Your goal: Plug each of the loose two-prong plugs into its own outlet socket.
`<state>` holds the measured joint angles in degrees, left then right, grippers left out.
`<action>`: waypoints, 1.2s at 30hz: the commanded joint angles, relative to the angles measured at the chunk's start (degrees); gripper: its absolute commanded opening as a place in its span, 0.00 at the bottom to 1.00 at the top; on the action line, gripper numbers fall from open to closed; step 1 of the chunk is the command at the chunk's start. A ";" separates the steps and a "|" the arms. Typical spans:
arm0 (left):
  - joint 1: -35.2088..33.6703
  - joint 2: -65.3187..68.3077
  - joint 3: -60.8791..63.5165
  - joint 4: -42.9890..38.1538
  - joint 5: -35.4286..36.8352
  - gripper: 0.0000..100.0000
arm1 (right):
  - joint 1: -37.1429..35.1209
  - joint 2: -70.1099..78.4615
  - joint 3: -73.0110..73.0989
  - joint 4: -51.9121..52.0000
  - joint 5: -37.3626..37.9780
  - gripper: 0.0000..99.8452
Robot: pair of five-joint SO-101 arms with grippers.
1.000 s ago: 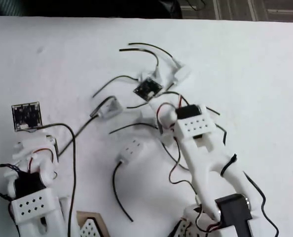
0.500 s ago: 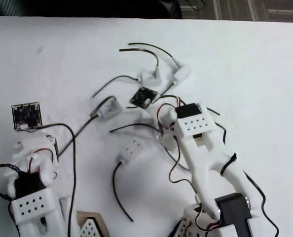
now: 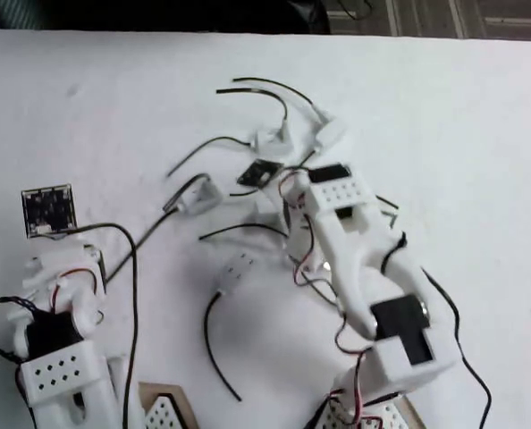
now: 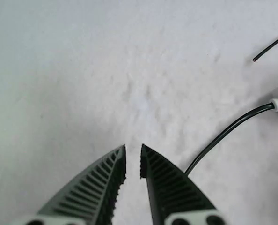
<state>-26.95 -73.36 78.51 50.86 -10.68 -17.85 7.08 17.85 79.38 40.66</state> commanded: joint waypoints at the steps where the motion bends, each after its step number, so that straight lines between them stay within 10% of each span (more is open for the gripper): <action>1: -0.13 -0.57 -0.26 -0.97 -0.35 0.08 | 1.36 3.12 -8.97 4.35 0.26 0.19; 15: -0.13 -0.57 -0.26 -0.97 -0.35 0.08 | 1.98 20.62 -25.32 16.13 0.26 0.18; 23: -0.13 -0.57 -0.26 -0.97 -0.35 0.08 | 3.21 25.10 -28.22 15.87 0.26 0.01; 36: -0.13 -0.57 -0.26 -0.97 -0.35 0.08 | 2.95 0.66 -23.30 18.68 -6.86 0.02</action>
<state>-26.95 -73.36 78.51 50.86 -10.68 -15.30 17.27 -7.12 97.41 37.32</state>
